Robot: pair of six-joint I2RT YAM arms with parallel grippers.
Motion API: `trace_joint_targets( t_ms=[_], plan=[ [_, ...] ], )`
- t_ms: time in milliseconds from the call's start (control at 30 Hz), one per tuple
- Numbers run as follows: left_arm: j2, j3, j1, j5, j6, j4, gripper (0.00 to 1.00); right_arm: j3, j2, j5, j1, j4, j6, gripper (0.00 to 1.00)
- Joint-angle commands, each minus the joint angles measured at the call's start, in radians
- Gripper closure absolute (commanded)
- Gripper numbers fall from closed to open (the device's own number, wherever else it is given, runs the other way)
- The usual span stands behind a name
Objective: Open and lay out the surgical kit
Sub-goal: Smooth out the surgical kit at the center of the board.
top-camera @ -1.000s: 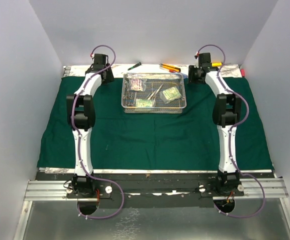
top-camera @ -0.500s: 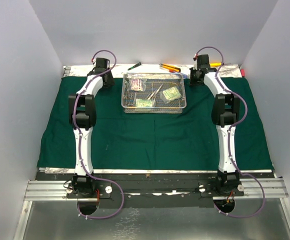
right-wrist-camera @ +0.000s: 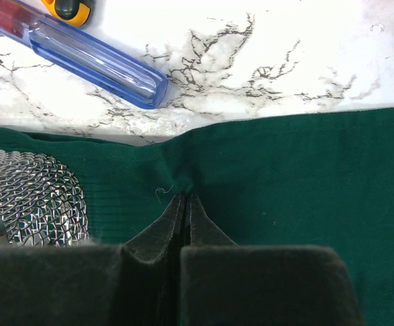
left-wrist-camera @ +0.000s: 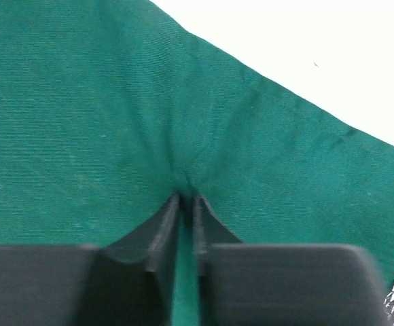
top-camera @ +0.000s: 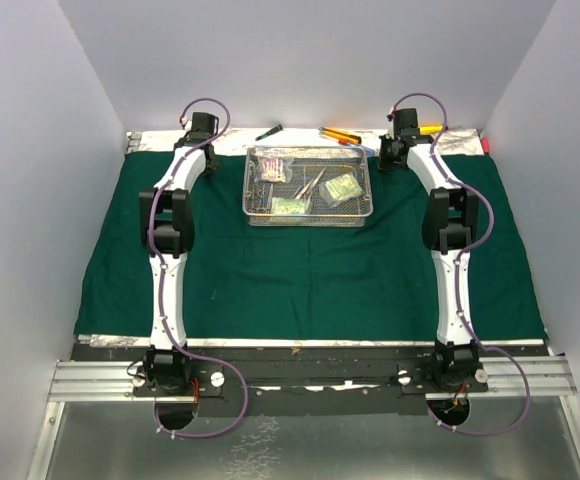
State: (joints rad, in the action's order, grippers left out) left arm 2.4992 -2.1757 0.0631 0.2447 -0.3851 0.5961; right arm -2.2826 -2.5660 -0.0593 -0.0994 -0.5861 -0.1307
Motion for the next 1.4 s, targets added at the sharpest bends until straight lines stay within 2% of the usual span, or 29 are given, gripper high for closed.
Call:
trace_joint_targets(
  t_ms=[0, 533, 600, 867, 900, 967, 1067, 1133, 1200, 1300, 1367],
  plan=[
    [0.109, 0.005, 0.006, -0.038, -0.027, 0.111, 0.99, -0.020, -0.036, 0.024, -0.009, -0.041, -0.033, 0.99],
    [0.106, -0.056, -0.054, 0.088, -0.154, 0.118, 1.00, -0.078, -0.069, -0.002, -0.008, 0.136, -0.155, 1.00],
    [0.111, -0.069, -0.086, 0.084, -0.158, 0.118, 1.00, -0.095, -0.079, -0.002, -0.008, 0.145, -0.157, 0.99],
    [0.137, -0.129, -0.101, 0.025, -0.142, 0.119, 0.99, -0.099, -0.085, 0.001, -0.006, 0.153, -0.159, 0.99],
    [0.134, -0.135, -0.101, 0.012, -0.139, 0.121, 0.88, -0.098, -0.075, 0.002, -0.006, 0.146, -0.158, 0.97],
    [0.113, -0.133, -0.102, 0.003, -0.130, 0.120, 0.65, -0.099, -0.046, 0.013, -0.006, 0.119, -0.153, 0.80],
    [0.054, -0.120, -0.103, -0.001, -0.106, 0.122, 0.44, -0.095, 0.027, 0.037, -0.006, 0.067, -0.138, 0.55],
    [0.003, -0.100, -0.104, -0.007, -0.087, 0.124, 0.37, -0.088, 0.083, 0.067, -0.003, 0.026, -0.129, 0.46],
    [-0.059, -0.060, -0.106, -0.014, -0.069, 0.126, 0.34, -0.069, 0.143, 0.104, 0.003, -0.020, -0.134, 0.41],
    [-0.168, 0.027, -0.108, -0.015, -0.048, 0.126, 0.34, -0.003, 0.243, 0.150, 0.021, -0.100, -0.166, 0.40],
    [-0.250, 0.114, -0.114, -0.011, -0.042, 0.126, 0.34, 0.114, 0.322, 0.189, 0.036, -0.139, -0.202, 0.40]
  ],
)
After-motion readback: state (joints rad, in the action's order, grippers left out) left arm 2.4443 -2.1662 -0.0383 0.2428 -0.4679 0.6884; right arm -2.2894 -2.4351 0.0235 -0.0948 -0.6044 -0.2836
